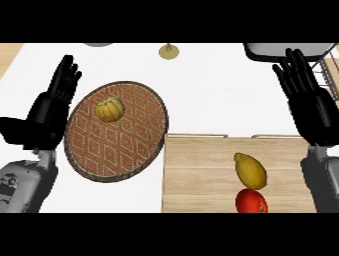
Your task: Pick the tomato from the tray and place it in the tiered shelf
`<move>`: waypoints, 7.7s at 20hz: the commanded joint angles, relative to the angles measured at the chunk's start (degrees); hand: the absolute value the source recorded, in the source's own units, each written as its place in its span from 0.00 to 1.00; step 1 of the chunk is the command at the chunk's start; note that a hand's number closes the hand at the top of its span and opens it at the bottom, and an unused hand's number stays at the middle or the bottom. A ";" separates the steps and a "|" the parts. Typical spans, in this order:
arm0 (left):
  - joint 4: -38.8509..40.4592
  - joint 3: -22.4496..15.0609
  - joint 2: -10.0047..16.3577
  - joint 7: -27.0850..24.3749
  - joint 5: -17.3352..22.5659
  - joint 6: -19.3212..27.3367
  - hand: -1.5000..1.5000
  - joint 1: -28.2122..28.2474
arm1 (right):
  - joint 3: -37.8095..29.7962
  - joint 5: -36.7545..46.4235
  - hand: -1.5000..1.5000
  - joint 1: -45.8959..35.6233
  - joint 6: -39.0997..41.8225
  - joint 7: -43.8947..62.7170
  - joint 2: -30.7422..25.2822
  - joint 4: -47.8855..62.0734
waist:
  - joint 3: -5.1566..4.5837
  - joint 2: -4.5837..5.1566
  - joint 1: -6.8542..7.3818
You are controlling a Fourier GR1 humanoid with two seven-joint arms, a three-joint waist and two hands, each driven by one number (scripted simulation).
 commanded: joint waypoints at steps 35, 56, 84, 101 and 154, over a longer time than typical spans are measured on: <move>12.56 3.48 -0.68 12.31 7.76 -6.99 0.50 15.10 | -7.51 -6.15 0.00 77.83 -6.77 17.15 6.04 -44.23 | -0.48 0.92 -0.88; 12.09 4.26 -2.30 11.51 4.85 -6.96 0.50 16.72 | 11.45 22.05 0.00 52.87 -21.14 55.19 2.60 -43.59 | -0.37 0.72 -0.69; 13.49 8.25 -3.05 11.81 3.27 -10.58 0.50 15.45 | 18.08 41.91 0.00 41.96 -26.27 61.78 11.21 -31.89 | -0.37 0.67 -0.98; 16.13 8.41 -6.35 9.38 1.33 -9.83 0.50 13.87 | 22.99 39.81 1.00 33.71 -25.06 49.45 12.69 -19.12 | -0.37 0.75 -1.00; 13.01 10.69 -4.89 15.29 1.52 -13.15 0.50 12.28 | -19.48 5.27 1.00 -10.62 13.38 28.18 -58.35 8.03 | -0.41 1.22 1.35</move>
